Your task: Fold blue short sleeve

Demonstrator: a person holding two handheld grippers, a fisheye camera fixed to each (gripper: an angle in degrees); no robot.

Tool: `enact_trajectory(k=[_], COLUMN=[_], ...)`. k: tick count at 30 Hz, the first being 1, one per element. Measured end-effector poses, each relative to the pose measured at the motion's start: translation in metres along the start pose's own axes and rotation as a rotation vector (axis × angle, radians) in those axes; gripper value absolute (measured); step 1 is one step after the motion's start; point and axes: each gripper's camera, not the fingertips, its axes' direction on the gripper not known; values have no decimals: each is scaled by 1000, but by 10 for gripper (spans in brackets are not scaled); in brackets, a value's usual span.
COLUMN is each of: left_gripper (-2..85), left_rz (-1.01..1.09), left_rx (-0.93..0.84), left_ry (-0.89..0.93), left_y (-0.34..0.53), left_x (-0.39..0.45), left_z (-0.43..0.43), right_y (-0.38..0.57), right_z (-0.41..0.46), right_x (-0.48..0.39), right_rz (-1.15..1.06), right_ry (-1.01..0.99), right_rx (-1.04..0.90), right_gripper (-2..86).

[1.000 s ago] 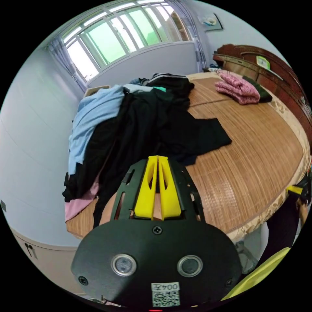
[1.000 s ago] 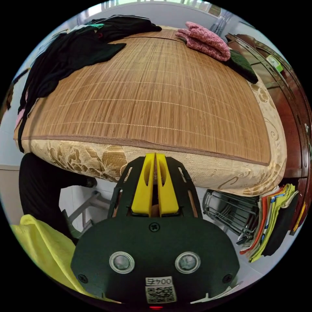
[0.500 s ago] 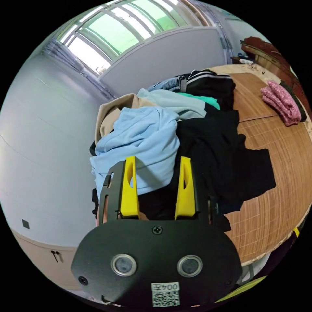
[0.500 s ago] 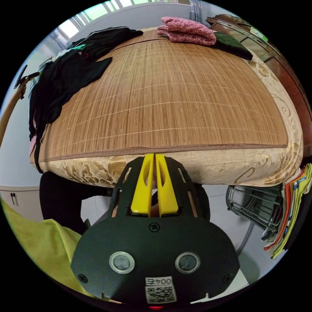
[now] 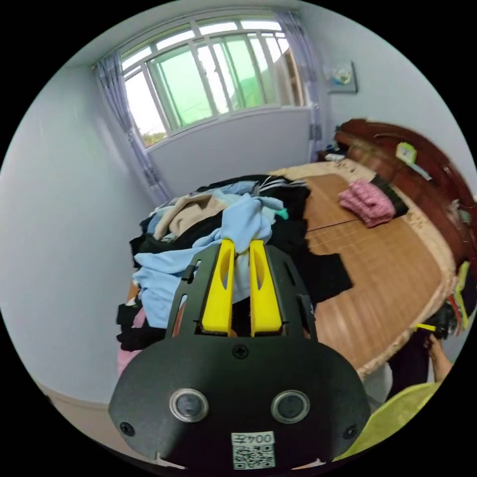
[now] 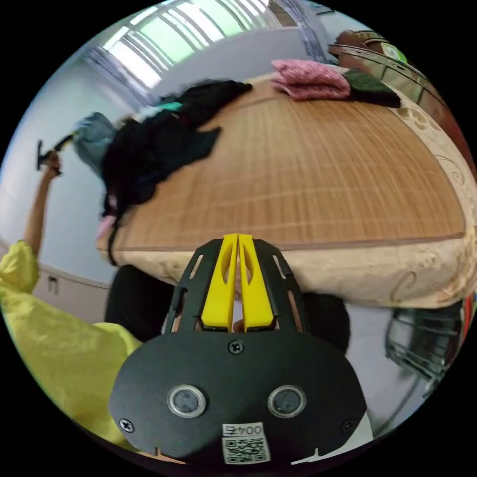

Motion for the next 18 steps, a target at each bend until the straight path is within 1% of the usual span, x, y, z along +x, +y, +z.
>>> enact_trajectory(k=[1, 2, 4, 6, 7, 9, 10, 11, 13, 15, 16, 18], left_gripper=[21, 21, 22, 23, 25, 28, 31, 33, 44, 55, 65, 92], left_rz=[2, 4, 25, 87, 122, 153, 176, 181, 182, 184, 171, 131], left_rx=[26, 34, 39, 54, 55, 30, -1, -20, -107, -187, -247, -330], left_ry=[92, 135, 317, 415, 462, 499, 475, 450, 340, 275, 253, 278], left_y=[4, 7, 17, 27, 37, 56, 73, 82, 124, 162, 187, 225], left_x=[1, 3, 18, 42, 60, 84, 99, 105, 125, 133, 135, 131], left_z=[-22, -32, -60, -74, -79, -72, -59, -51, -6, 34, 58, 85], right_y=[-1, -4, -10, -16, -19, -22, -22, -21, -18, -15, -12, -7], right_z=[-11, -19, -25, -26, -25, -21, -17, -12, -4, 5, 13, 22], right_x=[-11, -23, -43, -62, -73, -85, -90, -93, -94, -91, -90, -90], right_rz=[-20, -53, -118, -188, -221, -238, -230, -226, -195, -150, -131, -127], right_ry=[-54, -58, -50, -75, -80, -89, -114, -137, -167, -206, -220, -209], right_rx=[68, 114, 122, 95, 78, 64, 56, 41, 35, 13, -6, -2], right_gripper=[-3, 0, 9, 44, 77, 154, 194, 215, 219, 213, 212, 214])
